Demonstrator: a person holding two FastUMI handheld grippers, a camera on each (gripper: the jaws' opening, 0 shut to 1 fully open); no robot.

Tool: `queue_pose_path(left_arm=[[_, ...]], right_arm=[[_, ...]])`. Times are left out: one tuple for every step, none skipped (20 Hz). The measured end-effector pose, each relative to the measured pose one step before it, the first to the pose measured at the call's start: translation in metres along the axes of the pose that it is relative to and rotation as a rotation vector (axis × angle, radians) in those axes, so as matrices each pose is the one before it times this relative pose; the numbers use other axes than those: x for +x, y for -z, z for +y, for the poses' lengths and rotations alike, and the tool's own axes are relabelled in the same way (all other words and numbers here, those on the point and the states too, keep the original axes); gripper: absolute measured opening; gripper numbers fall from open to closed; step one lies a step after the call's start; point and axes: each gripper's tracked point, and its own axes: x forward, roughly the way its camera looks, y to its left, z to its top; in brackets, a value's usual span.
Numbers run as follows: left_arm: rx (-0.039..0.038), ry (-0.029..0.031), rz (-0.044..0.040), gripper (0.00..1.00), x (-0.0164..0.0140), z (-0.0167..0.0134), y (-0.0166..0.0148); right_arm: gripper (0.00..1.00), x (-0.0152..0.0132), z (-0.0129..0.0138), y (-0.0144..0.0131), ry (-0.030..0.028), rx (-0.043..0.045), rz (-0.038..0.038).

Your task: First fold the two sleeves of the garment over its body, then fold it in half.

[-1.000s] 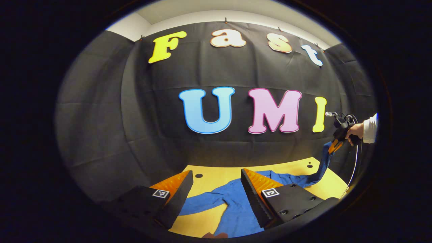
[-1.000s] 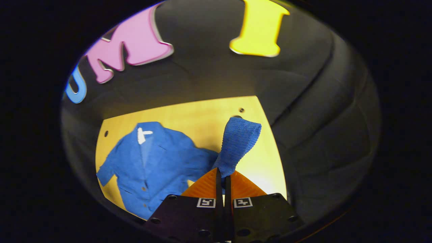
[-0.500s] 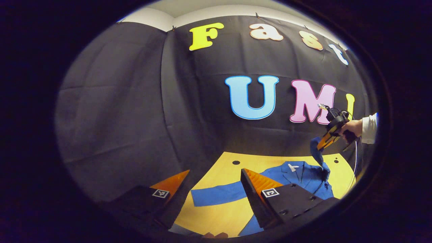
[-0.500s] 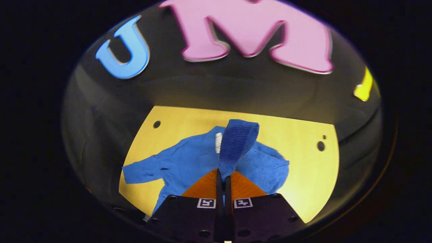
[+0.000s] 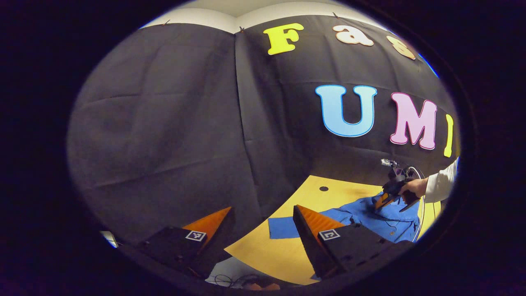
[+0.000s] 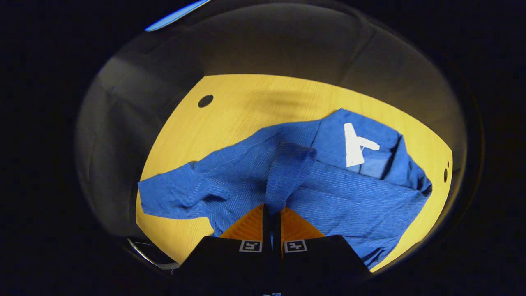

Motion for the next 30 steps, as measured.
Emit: queue_pose_path(left_arm=[[-0.00146, -0.00991, -0.00469, 0.82, -0.00172, 0.00048, 0.0006], [-0.00302, -0.00612, -0.00019, 0.82, -0.00089, -0.00041, 0.00022], [-0.0068, -0.00293, 0.00591, 0.82, 0.00013, -0.00086, 0.00288], [-0.01582, 0.00156, 0.01188, 0.82, 0.00014, -0.00105, 0.00435], [-0.03054, 0.01415, 0.0141, 0.82, -0.00058, -0.00113, 0.00567], [-0.0416, 0.028, 0.02462, 0.82, 0.00176, -0.00559, 0.0066], [-0.03324, 0.02688, 0.02707, 0.82, 0.00225, -0.0065, 0.01054], [-0.01688, 0.00473, 0.02554, 0.82, 0.00465, -0.00154, 0.00819], [0.00029, -0.00077, 0.02202, 0.82, 0.00726, 0.00029, 0.00728], [0.01273, -0.00158, 0.01902, 0.82, 0.00421, 0.00004, 0.00466], [0.01624, -0.00203, 0.01268, 0.82, 0.00299, 0.00039, 0.00303], [0.00849, 0.006, 0.00366, 0.84, 0.00551, -0.0009, -0.00114], [-0.00301, 0.01314, 0.00651, 0.83, 0.00619, -0.00241, 0.00026], [-0.01514, 0.03034, 0.01001, 0.82, 0.01201, -0.00416, -0.00049], [-0.02004, 0.01758, 0.01195, 0.82, 0.01367, -0.00144, -0.00195], [-0.01446, 0.02123, 0.01722, 0.82, 0.01707, -0.00285, -0.00117], [-0.00774, 0.00743, 0.03098, 0.82, 0.01821, -0.00066, 0.00058], [-0.00075, -0.00213, 0.04259, 0.82, 0.02275, 0.0014, 0.00151], [0.00421, 0.00068, 0.06269, 0.83, 0.01973, 0.00174, 0.00484], [0.00149, 0.00514, 0.08483, 0.83, 0.01609, 0.00156, 0.01274], [0.00184, 0.01476, 0.06534, 0.82, 0.02103, -0.00106, 0.00484], [-0.00338, 0.006, 0.06831, 0.84, 0.02026, 0.00137, 0.00535], [-0.00154, 0.00196, 0.06186, 0.84, 0.02067, -0.00003, 0.00056], [0.01241, -0.00636, 0.05362, 0.84, 0.02032, 0.00076, -0.00021], [0.02587, -0.02259, 0.05514, 0.82, 0.02106, 0.00078, -0.0031], [0.01494, -0.02492, 0.04405, 0.84, 0.01606, 0.00187, -0.00198], [0.00537, -0.01136, 0.04082, 0.85, 0.01717, -0.00591, -0.00012], [0.00094, -0.00286, 0.04008, 0.82, 0.0133, -0.00363, -0.00079], [-0.00077, -0.00283, 0.04858, 0.87, 0.01179, 0.00111, 0.00172], [-0.00627, -0.00745, 0.03326, 0.85, 0.00702, 0.00314, -0.00064]], right_arm=[[0.07, 0.00512, 0.00806, 0.00371, -0.02722, 0.00762, 0.01443], [0.12, 0.00199, 0.01006, 0.00246, -0.04136, 0.01358, 0.01607], [0.16, 0.00296, 0.01125, -0.00294, -0.03554, 0.01927, -0.00535], [0.17, -0.00518, 0.01301, -0.00358, -0.04386, 0.0229, -0.01547], [0.3, 0.00456, 0.01353, -0.0035, -0.04189, 0.02283, -0.00671], [0.43, 0.00064, 0.01327, -0.00182, -0.04855, 0.02549, -0.00663], [0.36, 0.00112, 0.01553, -0.00213, -0.04852, 0.02131, -0.00805], [0.5, -0.00216, 0.01097, -0.00254, -0.03334, 0.01033, -0.00919], [0.64, -0.00349, 0.00424, -0.00165, -0.02034, -0.00245, -0.01116], [0.9, -0.00423, 0.00213, -0.00108, -0.00761, -0.01358, -0.00849], [0.95, -0.00631, -0.00034, 0.00009, 0.00117, -0.01817, -0.00586], [0.96, -0.00725, -0.00059, -0.00058, 0.00311, -0.02564, -0.00473], [0.96, -0.01375, 0.00038, -0.00129, -0.00304, -0.04976, -0.01683], [0.96, -0.01155, 0.00145, 0.00144, -0.00319, -0.0414, -0.00999], [0.96, -0.01432, 0.00017, 0.00354, -0.00291, -0.04518, -0.00626], [0.96, -0.01663, -0.00086, 0.00862, -0.00129, -0.04618, 0.00484], [0.97, -0.01601, 0.00139, 0.00644, -0.01005, -0.03277, -0.01059], [0.98, -0.01968, 0.00513, 0.0086, -0.01296, -0.02413, -0.01366], [0.98, -0.01869, 0.00458, 0.00843, -0.01828, -0.01153, -0.0158], [0.98, -0.0211, 0.00524, 0.01177, -0.01647, -0.00795, -0.00687], [0.97, -0.01985, 0.00447, 0.01166, -0.01823, -0.00205, -0.00841], [0.97, -0.01865, 0.00216, 0.01387, -0.01021, 0.00001, -0.00298], [0.97, -0.0165, -0.00254, 0.01521, -0.00131, 0.00532, 0.00101], [0.97, -0.01615, -0.00478, 0.01621, 0.00776, 0.00845, 0.00618], [0.97, -0.01975, -0.00827, 0.01684, 0.01574, 0.02624, 0.00119], [0.96, -0.01565, -0.0094, 0.01309, 0.01527, 0.02982, -0.00314], [0.97, -0.01437, -0.00756, 0.00944, 0.01545, 0.03531, -0.00693], [0.97, -0.01141, -0.00857, 0.00688, 0.01811, 0.03202, -0.01345], [0.97, -0.01368, -0.00916, 0.00635, 0.02287, 0.02863, -0.00893], [0.96, -0.00852, -0.00649, 0.00676, 0.02684, 0.023, -0.01404]])
